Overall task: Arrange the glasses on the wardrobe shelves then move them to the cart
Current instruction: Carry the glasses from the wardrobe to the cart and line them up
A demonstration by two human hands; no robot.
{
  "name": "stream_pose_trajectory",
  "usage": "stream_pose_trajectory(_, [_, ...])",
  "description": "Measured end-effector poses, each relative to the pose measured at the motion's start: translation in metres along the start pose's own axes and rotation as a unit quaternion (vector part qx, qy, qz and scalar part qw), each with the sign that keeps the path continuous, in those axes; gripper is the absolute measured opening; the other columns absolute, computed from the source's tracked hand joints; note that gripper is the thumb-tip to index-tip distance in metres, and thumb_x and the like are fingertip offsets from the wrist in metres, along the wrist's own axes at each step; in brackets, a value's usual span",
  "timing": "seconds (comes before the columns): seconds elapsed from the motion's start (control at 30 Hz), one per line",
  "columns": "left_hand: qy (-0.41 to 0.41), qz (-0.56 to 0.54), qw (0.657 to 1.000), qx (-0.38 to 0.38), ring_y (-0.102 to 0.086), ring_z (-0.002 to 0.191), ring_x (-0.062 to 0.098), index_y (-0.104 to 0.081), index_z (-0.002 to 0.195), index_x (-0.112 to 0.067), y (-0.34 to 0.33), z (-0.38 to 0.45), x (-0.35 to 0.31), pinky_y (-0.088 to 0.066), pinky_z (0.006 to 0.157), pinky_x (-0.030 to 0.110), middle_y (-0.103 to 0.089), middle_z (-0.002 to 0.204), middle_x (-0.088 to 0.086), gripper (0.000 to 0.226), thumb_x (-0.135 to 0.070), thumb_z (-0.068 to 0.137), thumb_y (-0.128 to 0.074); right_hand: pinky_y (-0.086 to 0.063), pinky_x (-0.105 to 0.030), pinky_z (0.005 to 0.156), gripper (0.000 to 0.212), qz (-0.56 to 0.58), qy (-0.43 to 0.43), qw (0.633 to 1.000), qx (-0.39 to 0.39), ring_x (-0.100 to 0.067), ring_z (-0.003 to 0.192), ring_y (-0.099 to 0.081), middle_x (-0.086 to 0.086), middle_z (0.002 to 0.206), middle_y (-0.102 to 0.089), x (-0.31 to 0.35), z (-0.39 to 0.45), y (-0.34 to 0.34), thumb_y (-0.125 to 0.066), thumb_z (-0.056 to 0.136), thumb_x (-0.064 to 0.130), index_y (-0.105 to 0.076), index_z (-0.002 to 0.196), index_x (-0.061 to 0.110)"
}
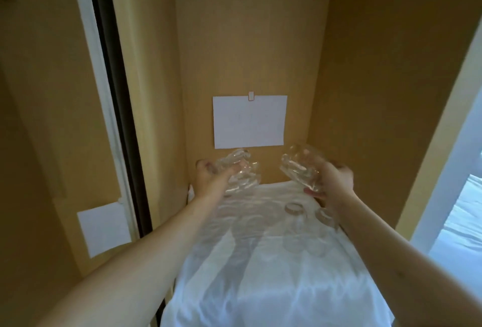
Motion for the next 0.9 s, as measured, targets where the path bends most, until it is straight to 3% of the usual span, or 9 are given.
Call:
stream_pose_trajectory(0.1, [0.122, -0.154, 0.974, 0.115, -0.074, 0.087, 0.022, -0.062, 0.122, -0.019, -0.028, -0.026, 0.014, -0.061, 0.073, 0.042, -0.076, 0.101, 0.003, 0.071, -0.048, 0.063, -0.091, -0.058, -0.04, 0.079, 0.066, 0.119, -0.087, 0.984, 0.102, -0.019, 0.097, -0.076, 0.003, 0.106, -0.078, -0.013, -0.018, -0.01, -0.083, 0.067, 0.063, -0.072, 0.119, 0.024])
stream_pose_trajectory(0.2, [0.191, -0.238, 0.936, 0.178, -0.075, 0.073, 0.021, -0.073, 0.109, -0.017, -0.046, -0.048, 0.015, -0.06, 0.065, 0.037, -0.078, 0.092, 0.006, 0.047, -0.046, 0.073, -0.082, -0.051, -0.039, 0.096, 0.062, 0.194, -0.1, 0.963, 0.155, -0.013, 0.109, -0.071, 0.004, 0.122, -0.073, -0.015, -0.038, -0.01, -0.07, 0.078, 0.068, -0.07, 0.126, 0.028])
stream_pose_trajectory(0.33, [0.222, -0.274, 0.915, 0.196, -0.071, 0.097, 0.029, -0.071, 0.113, -0.013, -0.059, -0.069, 0.02, -0.059, 0.081, 0.045, -0.078, 0.103, 0.011, 0.055, -0.044, 0.07, -0.084, -0.055, -0.034, 0.077, 0.05, 0.236, -0.094, 0.957, 0.138, -0.016, 0.088, -0.067, -0.001, 0.111, -0.074, -0.024, -0.06, 0.011, -0.07, 0.08, 0.068, -0.079, 0.106, 0.026])
stream_pose_trajectory(0.47, [0.247, -0.328, 0.886, 0.215, -0.073, 0.093, 0.03, -0.068, 0.118, -0.012, -0.075, -0.093, 0.027, -0.059, 0.08, 0.047, -0.077, 0.103, 0.014, 0.055, -0.042, 0.074, -0.083, -0.045, -0.052, 0.106, 0.057, 0.291, -0.074, 0.94, 0.162, -0.025, 0.118, -0.064, -0.009, 0.134, -0.066, -0.025, -0.08, 0.033, -0.077, 0.083, 0.056, -0.071, 0.126, 0.02])
stream_pose_trajectory(0.6, [0.251, -0.349, 0.865, 0.257, -0.076, 0.083, 0.031, -0.068, 0.118, -0.009, -0.097, -0.117, 0.027, -0.056, 0.087, 0.053, -0.076, 0.105, 0.017, 0.056, -0.038, 0.074, -0.085, -0.04, -0.068, 0.106, 0.061, 0.374, -0.082, 0.909, 0.164, -0.041, 0.133, -0.053, -0.02, 0.146, -0.054, -0.034, -0.096, 0.05, -0.077, 0.088, 0.039, -0.059, 0.137, 0.009])
stream_pose_trajectory(0.67, [0.256, -0.342, 0.862, 0.271, -0.076, 0.085, 0.032, -0.068, 0.118, -0.009, -0.107, -0.127, 0.025, -0.056, 0.089, 0.055, -0.076, 0.106, 0.017, 0.056, -0.038, 0.074, -0.085, -0.043, -0.067, 0.103, 0.062, 0.4, -0.08, 0.899, 0.157, -0.047, 0.132, -0.051, -0.023, 0.145, -0.054, -0.032, -0.102, 0.063, -0.074, 0.09, 0.035, -0.055, 0.142, 0.007])
stream_pose_trajectory(0.73, [0.257, -0.323, 0.863, 0.291, -0.076, 0.087, 0.033, -0.068, 0.117, -0.01, -0.119, -0.136, 0.025, -0.054, 0.093, 0.055, -0.076, 0.106, 0.017, 0.056, -0.04, 0.073, -0.085, -0.053, -0.056, 0.093, 0.046, 0.383, -0.052, 0.906, 0.171, -0.037, 0.117, -0.063, -0.016, 0.129, -0.062, -0.022, -0.11, 0.075, -0.064, 0.095, 0.034, -0.062, 0.134, 0.011])
stream_pose_trajectory(0.8, [0.255, -0.296, 0.864, 0.317, -0.076, 0.088, 0.032, -0.069, 0.118, -0.013, -0.135, -0.147, 0.025, -0.052, 0.094, 0.05, -0.077, 0.107, 0.014, 0.057, -0.042, 0.071, -0.085, -0.058, -0.042, 0.087, 0.044, 0.344, -0.016, 0.918, 0.197, -0.025, 0.101, -0.068, -0.008, 0.116, -0.065, -0.01, -0.119, 0.09, -0.07, 0.089, 0.034, -0.066, 0.128, 0.016])
stream_pose_trajectory(0.9, [0.254, -0.263, 0.864, 0.345, -0.075, 0.085, 0.027, -0.071, 0.112, -0.018, -0.167, -0.169, 0.028, -0.049, 0.085, 0.042, -0.077, 0.103, 0.009, 0.05, -0.046, 0.072, -0.082, -0.056, -0.04, 0.088, 0.075, 0.278, 0.005, 0.94, 0.2, -0.025, 0.097, -0.069, -0.009, 0.111, -0.07, -0.003, -0.128, 0.123, -0.099, 0.049, 0.034, -0.073, 0.117, 0.015])
Point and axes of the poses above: each hand's wrist, its own z-axis towards the middle knuckle, its own y-axis out of the back of the hand, x = y × z, the point moved 10 cm from there along z, towards the middle knuckle
